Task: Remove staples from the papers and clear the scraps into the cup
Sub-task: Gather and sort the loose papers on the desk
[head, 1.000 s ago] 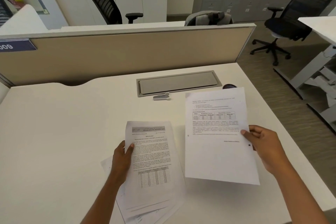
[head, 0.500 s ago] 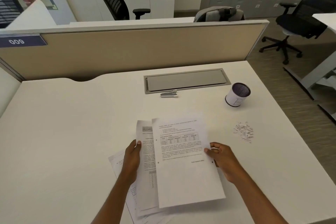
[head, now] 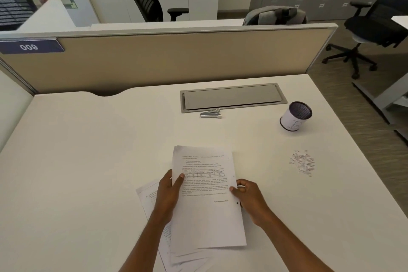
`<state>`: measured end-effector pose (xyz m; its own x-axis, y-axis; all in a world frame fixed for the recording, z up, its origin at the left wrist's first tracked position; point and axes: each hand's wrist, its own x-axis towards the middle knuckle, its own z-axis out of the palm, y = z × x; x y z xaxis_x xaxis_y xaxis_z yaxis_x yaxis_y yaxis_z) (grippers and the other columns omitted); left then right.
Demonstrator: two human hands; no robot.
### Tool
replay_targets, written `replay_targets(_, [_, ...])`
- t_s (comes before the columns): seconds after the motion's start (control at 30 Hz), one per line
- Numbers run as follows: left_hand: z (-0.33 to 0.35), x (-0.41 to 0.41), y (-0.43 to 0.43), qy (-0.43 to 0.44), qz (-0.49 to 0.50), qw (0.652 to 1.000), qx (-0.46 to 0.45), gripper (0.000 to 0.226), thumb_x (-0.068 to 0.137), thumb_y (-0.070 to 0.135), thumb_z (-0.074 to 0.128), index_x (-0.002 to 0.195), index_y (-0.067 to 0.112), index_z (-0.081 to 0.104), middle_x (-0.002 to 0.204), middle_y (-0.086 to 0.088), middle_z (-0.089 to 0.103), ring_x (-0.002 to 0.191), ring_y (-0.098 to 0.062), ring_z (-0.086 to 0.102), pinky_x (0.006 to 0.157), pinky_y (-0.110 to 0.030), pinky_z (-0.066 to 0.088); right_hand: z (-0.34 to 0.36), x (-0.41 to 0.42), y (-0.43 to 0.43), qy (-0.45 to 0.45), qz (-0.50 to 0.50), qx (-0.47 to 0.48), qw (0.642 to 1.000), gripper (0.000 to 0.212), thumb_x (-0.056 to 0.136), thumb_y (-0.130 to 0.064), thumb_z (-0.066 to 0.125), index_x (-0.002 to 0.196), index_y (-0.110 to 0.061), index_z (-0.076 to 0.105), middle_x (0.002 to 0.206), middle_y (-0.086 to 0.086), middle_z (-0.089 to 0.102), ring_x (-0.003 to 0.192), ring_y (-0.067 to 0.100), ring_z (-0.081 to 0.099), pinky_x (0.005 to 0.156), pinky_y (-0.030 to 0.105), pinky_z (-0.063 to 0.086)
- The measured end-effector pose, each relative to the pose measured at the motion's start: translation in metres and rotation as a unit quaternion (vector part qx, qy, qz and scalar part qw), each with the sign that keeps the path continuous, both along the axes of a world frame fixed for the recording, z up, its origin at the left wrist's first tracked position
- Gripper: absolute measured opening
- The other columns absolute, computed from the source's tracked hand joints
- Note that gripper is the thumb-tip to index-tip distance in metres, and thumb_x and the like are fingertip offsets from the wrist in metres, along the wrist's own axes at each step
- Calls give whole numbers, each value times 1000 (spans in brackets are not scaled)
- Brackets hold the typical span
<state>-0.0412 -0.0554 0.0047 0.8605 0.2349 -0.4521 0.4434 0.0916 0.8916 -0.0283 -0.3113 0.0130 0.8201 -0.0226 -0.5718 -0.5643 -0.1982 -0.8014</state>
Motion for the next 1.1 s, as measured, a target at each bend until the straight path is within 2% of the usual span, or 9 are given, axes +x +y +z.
replay_targets(0.13, [4,-3,-2,-8,-6,1000,29,18,109,28,60,123,28,72,116,2,83,101,-25,82,90,-54,67,-7,-2,0,-27,-2,-26,999,11,93,-17,76,102,-16,72,98,5,81,92,26,77,78,38,61])
replay_targets(0.27, [19,-8,-3,-33,-11,999,5,21,110,27,59,127,24,71,120,-2,82,105,-27,81,90,-54,66,-3,0,-9,-94,-47,-92,990,54,85,-28,85,131,-23,57,117,-5,67,108,17,64,93,29,51])
replay_targets(0.33, [31,-11,-6,-52,-12,998,-17,22,110,24,59,129,20,70,120,-4,82,104,-29,81,88,-51,67,4,5,-17,-66,-39,-19,997,66,86,-33,84,142,-27,50,128,-7,65,117,14,64,100,31,49])
replay_targets(0.47, [49,-18,-14,-79,8,994,-75,25,110,19,58,132,14,68,120,-8,82,104,-33,81,81,-46,68,22,4,-28,6,57,194,979,52,94,-32,73,141,-17,59,133,2,73,122,24,70,108,46,53])
replay_targets(0.63, [52,-34,-29,-78,36,992,-94,25,110,21,59,132,16,69,121,-5,83,105,-29,81,85,-48,68,19,-11,-29,-2,74,164,984,38,95,-22,74,132,-13,69,128,4,75,119,25,72,110,48,52])
replay_targets(0.73, [43,-48,-29,-61,45,997,-28,20,111,26,56,123,21,72,112,3,84,102,-22,81,83,-37,66,16,-19,-40,2,64,135,989,35,94,-21,75,128,-13,71,123,4,77,113,23,75,105,44,56])
replay_targets(0.87, [19,-63,0,-52,136,967,208,14,107,15,60,114,20,71,107,5,80,97,-13,75,90,-38,60,11,-32,-70,17,37,115,993,33,95,-21,74,126,-12,72,120,5,79,109,26,76,103,49,57])
replay_targets(0.97, [-2,-68,37,-23,160,928,335,25,103,11,64,128,10,69,124,-9,72,103,-29,71,91,-40,55,6,-40,-93,26,17,104,994,32,94,-21,74,125,-12,72,119,6,79,110,29,76,105,53,54])
replay_targets(1.1, [-26,-59,79,59,91,920,378,53,100,20,72,149,6,57,143,-21,59,120,-39,67,110,-51,52,2,-52,-112,28,-22,97,995,31,93,-16,74,124,-9,72,118,9,79,106,28,77,97,44,57])
